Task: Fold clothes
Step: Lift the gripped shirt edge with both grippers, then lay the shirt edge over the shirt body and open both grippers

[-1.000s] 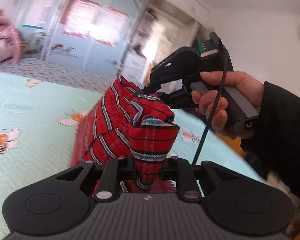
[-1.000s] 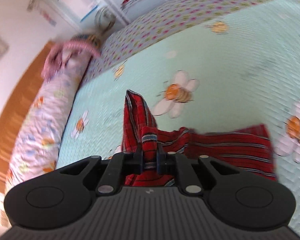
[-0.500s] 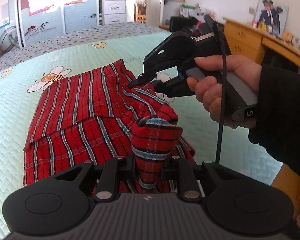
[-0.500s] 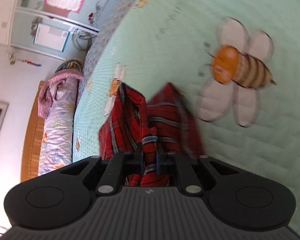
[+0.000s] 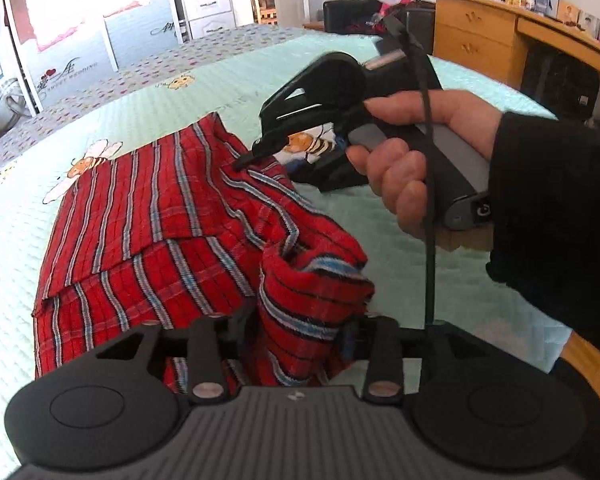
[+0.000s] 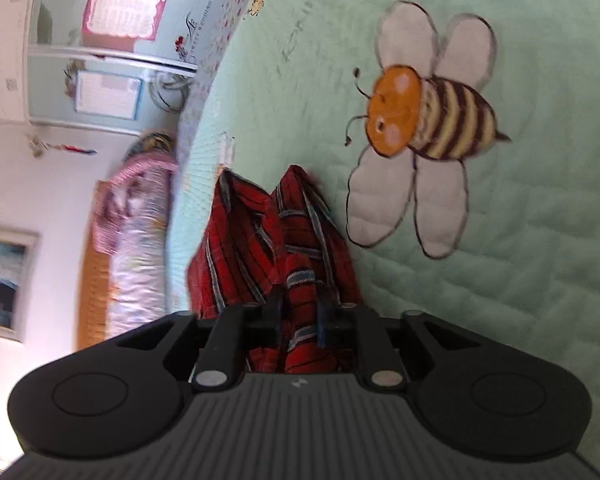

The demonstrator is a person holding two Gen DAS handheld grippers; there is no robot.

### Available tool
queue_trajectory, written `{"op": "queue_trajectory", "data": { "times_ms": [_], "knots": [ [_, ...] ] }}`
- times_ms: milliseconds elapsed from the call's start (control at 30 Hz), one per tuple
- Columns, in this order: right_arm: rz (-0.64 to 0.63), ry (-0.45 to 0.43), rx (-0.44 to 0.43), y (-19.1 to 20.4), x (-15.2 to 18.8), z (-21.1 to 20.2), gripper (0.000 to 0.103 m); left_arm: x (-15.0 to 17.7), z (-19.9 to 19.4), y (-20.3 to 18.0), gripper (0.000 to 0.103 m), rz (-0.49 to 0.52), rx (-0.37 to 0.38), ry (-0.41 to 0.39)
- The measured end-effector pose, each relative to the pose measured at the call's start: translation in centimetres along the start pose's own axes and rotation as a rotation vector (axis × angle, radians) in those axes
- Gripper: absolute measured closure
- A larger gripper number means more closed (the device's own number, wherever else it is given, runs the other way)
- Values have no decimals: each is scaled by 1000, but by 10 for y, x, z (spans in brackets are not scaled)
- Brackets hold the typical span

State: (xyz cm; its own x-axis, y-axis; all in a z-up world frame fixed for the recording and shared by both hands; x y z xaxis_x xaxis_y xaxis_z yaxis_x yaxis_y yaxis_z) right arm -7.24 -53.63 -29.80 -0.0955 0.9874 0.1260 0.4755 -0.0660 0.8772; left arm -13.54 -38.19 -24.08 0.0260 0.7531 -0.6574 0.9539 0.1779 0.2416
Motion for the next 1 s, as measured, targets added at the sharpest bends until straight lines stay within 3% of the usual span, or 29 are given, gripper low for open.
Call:
{"op": "queue_trajectory", "data": {
  "times_ms": [33, 100, 300, 467, 567, 633, 733, 767, 833, 933, 1000],
  "knots": [
    [17, -7, -18, -1, 0, -8, 67, 1, -5, 2, 47, -12, 11, -7],
    [5, -57, -26, -1, 1, -31, 41, 4, -15, 7, 43, -46, 35, -23],
    [-92, -182, -81, 11, 29, -120, 38, 31, -67, 27, 39, -240, 131, -110],
    [-235, -101, -241, 42, 119, -147, 25, 58, -97, 59, 37, -359, 56, -161],
    [-243, -4, -273, 39, 166, -117, 25, 72, -101, 80, 37, -424, 26, -162],
    [-232, 5, -252, 28, 176, -97, 25, 78, -98, 88, 37, -424, 7, -161],
    [-199, -64, -231, -2, 152, -91, 27, 88, -85, 98, 37, -451, 21, -129],
    [-174, -96, -215, -16, 138, -92, 36, 90, -80, 99, 37, -459, 26, -115],
    [-117, -153, -184, -40, 109, -99, 40, 95, -73, 100, 37, -461, 22, -99],
    [-84, -203, -220, -36, 103, -130, 38, 97, -84, 99, 37, -475, 23, -138],
    [-179, -164, -332, -7, 133, -145, 33, 90, -93, 93, 37, -443, 30, -191]
  ]
}}
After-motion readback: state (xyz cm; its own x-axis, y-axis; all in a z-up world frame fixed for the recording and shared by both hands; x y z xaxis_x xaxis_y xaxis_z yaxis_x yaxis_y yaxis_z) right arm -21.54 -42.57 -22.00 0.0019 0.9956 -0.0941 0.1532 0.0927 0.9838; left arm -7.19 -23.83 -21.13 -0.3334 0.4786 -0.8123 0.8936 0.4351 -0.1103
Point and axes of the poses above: each gripper's, at about its wrist camera, not at the fingertips, and z roughly the way its jaws point, y to its left, x to its underside, the point moved 8 cm from there along z, roughly the way its jaws point, and after that the axes turned 13 degrees about z, right-handed, at the moved point
